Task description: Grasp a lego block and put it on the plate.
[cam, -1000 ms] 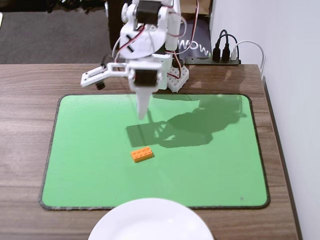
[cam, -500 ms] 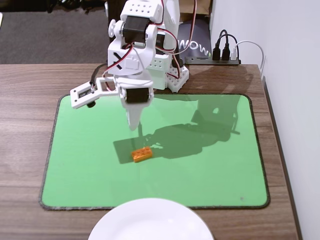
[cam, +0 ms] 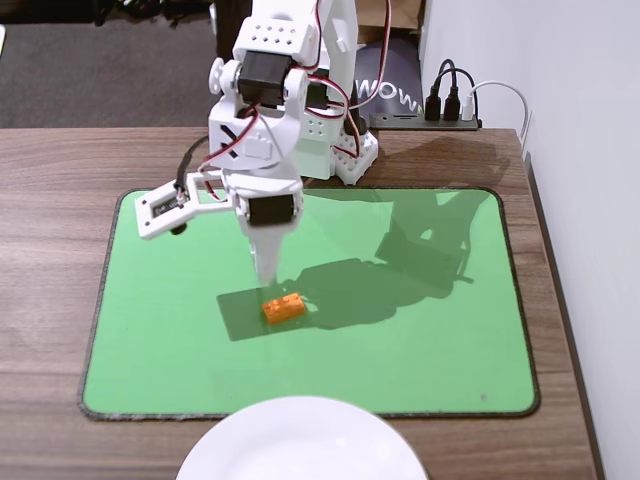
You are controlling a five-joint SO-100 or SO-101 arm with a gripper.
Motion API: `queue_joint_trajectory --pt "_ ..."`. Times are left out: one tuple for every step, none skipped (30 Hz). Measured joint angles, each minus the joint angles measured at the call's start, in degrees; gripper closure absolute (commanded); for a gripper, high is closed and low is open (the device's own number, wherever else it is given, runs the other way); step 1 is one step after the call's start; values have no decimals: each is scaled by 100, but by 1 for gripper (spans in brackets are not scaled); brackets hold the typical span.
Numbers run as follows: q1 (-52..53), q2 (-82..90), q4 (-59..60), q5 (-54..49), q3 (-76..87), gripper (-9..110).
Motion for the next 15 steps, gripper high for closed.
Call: queue_joint_trajectory --pt "-9 -26 0 0 0 76" --pt "-9 -35 26 0 0 73" --pt "-9 -70 62 0 0 70" --pt "-18 -88 88 -18 0 70" --pt "-44 -88 88 -35 0 70" --pt "-70 -114 88 -53 0 70" --pt "-105 -158 88 -88 0 70" --pt "-141 -176 97 -132 0 70" --pt "-176 -193 97 -185 0 70" --pt "-220 -229 114 -246 0 70" --pt "-272 -281 114 -325 0 70" --pt "-308 -325 123 -387 0 70" --pt "-352 -369 123 -457 0 70" --pt "-378 -431 123 -510 -9 69" --pt "-396 -483 123 -571 -9 67"
